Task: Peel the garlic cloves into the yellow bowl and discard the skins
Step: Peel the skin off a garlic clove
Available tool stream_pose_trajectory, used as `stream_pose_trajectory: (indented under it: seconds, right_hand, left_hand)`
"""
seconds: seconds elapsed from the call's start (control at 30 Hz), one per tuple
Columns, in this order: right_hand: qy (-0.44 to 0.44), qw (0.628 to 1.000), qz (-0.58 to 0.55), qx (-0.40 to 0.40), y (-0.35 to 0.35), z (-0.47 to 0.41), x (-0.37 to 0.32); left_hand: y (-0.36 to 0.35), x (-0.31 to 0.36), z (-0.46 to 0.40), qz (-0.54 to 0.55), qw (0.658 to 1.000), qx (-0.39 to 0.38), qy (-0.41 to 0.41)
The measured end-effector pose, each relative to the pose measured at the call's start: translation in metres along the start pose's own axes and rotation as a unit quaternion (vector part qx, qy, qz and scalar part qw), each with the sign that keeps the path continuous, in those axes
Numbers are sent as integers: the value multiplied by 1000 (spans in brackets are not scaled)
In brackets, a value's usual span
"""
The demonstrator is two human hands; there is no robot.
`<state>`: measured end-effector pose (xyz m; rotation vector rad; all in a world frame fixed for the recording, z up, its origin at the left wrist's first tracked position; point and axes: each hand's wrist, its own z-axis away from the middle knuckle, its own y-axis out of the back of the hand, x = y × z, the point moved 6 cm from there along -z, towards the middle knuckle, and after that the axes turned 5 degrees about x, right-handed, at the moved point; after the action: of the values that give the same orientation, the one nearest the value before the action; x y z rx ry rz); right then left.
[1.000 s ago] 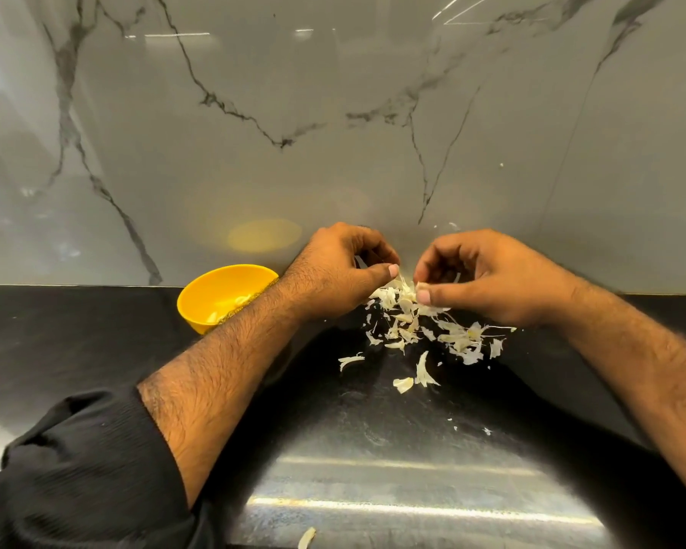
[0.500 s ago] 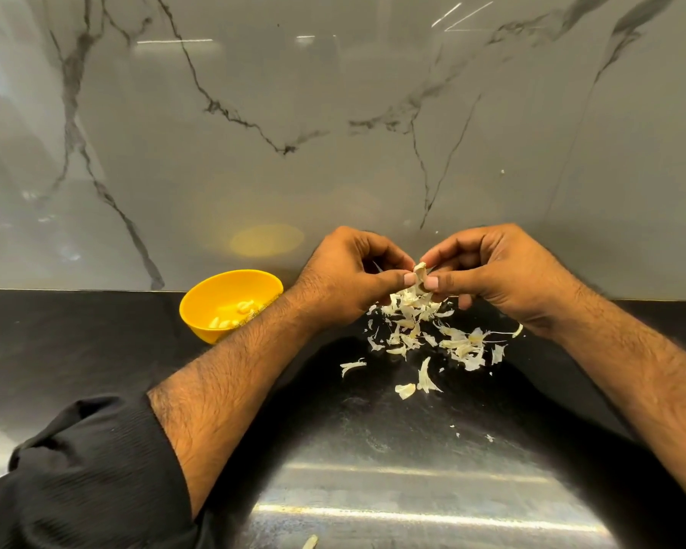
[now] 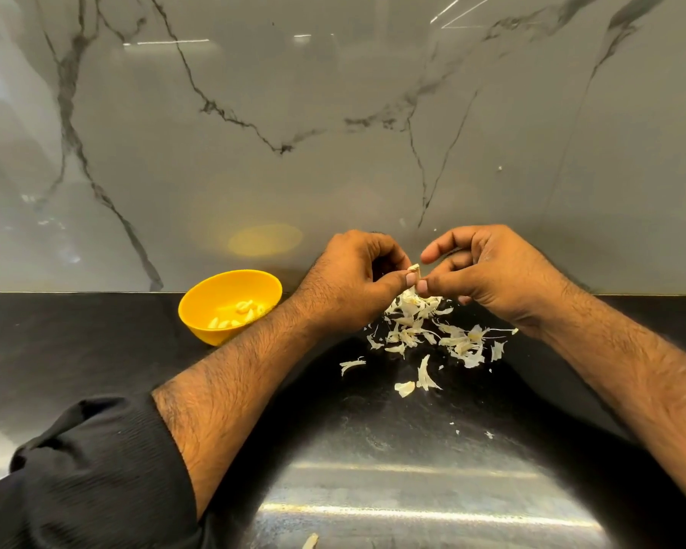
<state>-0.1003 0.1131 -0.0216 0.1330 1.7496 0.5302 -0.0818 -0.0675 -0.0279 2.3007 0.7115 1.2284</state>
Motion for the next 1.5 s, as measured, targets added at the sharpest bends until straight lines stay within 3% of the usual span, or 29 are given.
stream_pose_trajectory:
  seconds: [0.27,0.5,0.87,1.03,1.1,1.27,1.4,1.5]
  right_hand:
    - [53,998,16,-43,-2,6,-11]
    - [71,994,44,-73,-1,6,-10]
    - [125,980,158,-3,9,2,-14]
    - [72,953,254,-147,-6,5,1]
    - [80,949,263,-152,-9,5,2]
    - [85,977,168,-103,5,1,-3]
    - [20,992,-85,-92,-2,0,4]
    - [-15,984,-164,-66,-6,-2,10]
  left_hand:
    - [4,-1,-1,50,996,-70,1]
    - [9,0,4,63,981,-182,10]
    - [16,-5,0,-26,988,-152,21]
    - [22,-10,-3,21,995,-96,12]
    - [23,-11,-4,44,995,-88,13]
    - [23,-12,-6,77,995,-56,11]
    - [19,-9,-7,70,997,-26,-11]
    - [16,-4,-6,34,998,-9,-50]
